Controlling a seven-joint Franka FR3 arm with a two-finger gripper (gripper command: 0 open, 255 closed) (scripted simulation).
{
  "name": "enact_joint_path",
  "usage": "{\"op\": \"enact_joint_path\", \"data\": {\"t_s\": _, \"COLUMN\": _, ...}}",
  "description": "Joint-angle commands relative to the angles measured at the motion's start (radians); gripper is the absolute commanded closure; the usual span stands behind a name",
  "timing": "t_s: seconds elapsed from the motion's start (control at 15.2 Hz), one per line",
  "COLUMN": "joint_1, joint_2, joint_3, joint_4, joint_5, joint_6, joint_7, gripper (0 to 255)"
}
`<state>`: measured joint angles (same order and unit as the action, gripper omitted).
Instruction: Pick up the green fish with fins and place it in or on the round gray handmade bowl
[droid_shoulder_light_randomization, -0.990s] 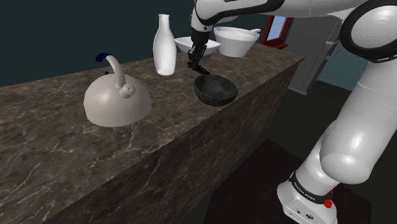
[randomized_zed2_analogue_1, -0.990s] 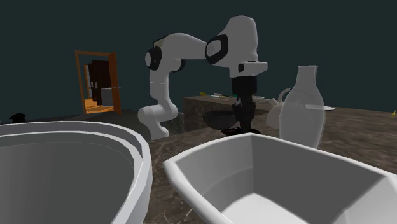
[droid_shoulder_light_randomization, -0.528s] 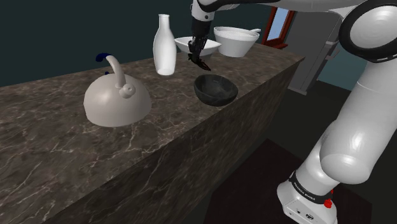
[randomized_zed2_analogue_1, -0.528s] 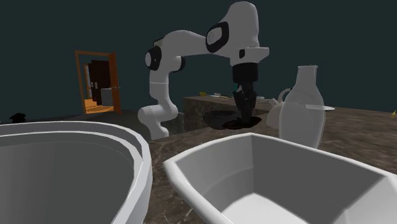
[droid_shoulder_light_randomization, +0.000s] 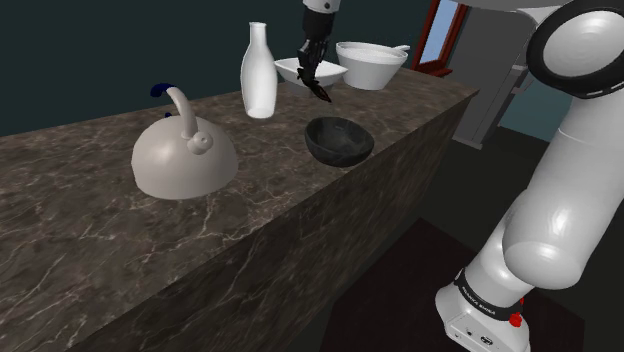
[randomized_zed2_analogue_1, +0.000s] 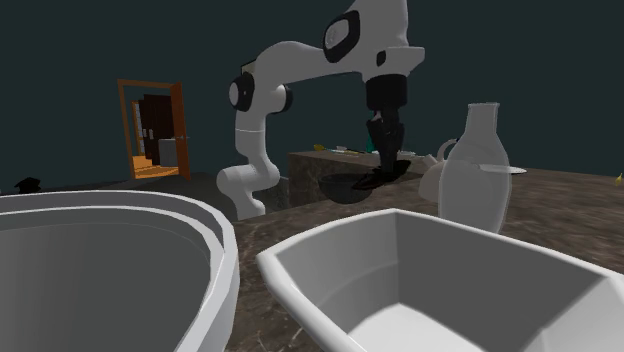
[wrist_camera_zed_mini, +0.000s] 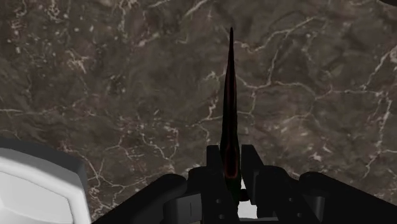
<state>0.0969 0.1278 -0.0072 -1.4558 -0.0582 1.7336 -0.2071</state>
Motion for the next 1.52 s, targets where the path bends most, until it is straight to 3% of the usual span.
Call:
{"op": "enact_joint_path", "data": {"t_s": 0.0, "joint_1": 0.001, "joint_2": 0.011, "joint_3": 0.000, "joint_4": 0.044, "joint_5": 0.000, "joint_6": -0.034, "joint_7": -0.001, "gripper": 255}}
{"op": "enact_joint_path", "data": {"t_s": 0.33, "joint_1": 0.001, "joint_2": 0.035, "joint_3": 0.001, "joint_4": 0.138, "joint_5": 0.001, "joint_6": -0.104, "joint_7": -0.004, "gripper": 255}}
{"op": "enact_joint_path", "data": {"t_s": 0.86, "joint_1": 0.052, "joint_2": -0.268, "joint_3": 0.049, "joint_4": -0.223, "joint_5": -0.010, "joint_6": -0.052, "joint_7": 0.099, "gripper": 255}}
{"op": "enact_joint_path", "data": {"t_s": 1.45, "joint_1": 0.103, "joint_2": -0.531, "joint_3": 0.121, "joint_4": -0.483, "joint_5": 0.013, "joint_6": -0.062, "joint_7": 0.214, "gripper": 255}}
